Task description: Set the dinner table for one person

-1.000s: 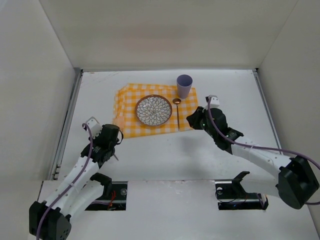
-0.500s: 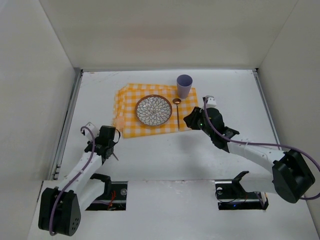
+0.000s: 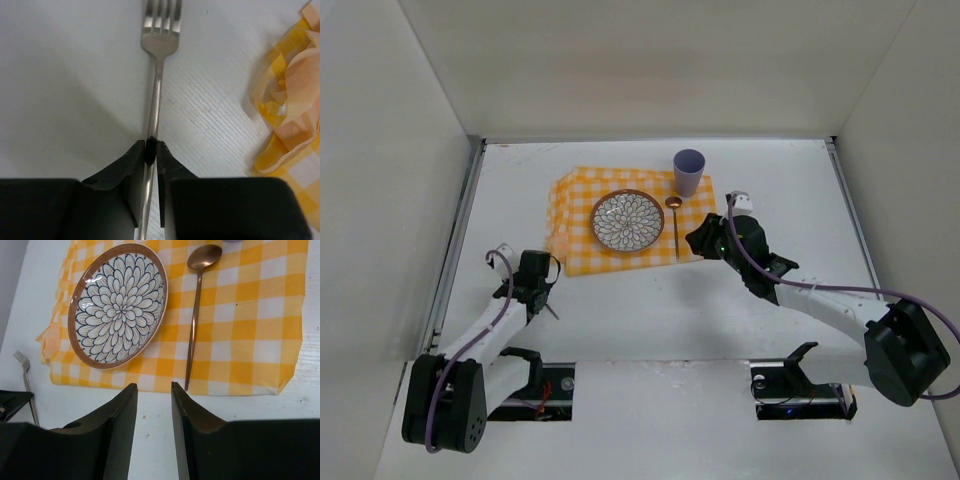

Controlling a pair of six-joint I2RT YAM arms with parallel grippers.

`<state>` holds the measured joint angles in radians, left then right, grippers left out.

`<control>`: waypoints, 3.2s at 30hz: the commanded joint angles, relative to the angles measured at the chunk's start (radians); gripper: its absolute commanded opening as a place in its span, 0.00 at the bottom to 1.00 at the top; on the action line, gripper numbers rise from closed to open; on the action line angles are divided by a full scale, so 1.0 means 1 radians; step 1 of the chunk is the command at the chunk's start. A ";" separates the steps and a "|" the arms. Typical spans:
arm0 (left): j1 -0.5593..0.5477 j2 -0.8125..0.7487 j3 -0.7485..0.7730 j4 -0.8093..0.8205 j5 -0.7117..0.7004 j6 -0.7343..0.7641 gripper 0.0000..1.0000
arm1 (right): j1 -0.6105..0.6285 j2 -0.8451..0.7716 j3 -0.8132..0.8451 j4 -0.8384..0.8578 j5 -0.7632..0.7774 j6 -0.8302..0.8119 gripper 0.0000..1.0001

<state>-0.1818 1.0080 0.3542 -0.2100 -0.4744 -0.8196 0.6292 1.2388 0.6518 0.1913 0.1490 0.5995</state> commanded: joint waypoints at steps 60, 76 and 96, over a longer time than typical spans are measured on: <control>-0.209 0.790 0.729 0.143 0.031 0.594 0.06 | -0.038 0.063 -0.009 0.077 0.000 0.013 0.42; -0.216 0.784 0.683 0.127 0.022 0.577 0.06 | -0.038 0.050 -0.012 0.076 -0.002 0.013 0.42; -0.244 0.555 0.559 0.109 -0.056 0.444 0.43 | -0.039 0.030 -0.018 0.077 0.003 0.011 0.58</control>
<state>-0.4122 1.6936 0.9485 -0.0834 -0.4984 -0.3176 0.5900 1.2976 0.6289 0.2081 0.1490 0.6098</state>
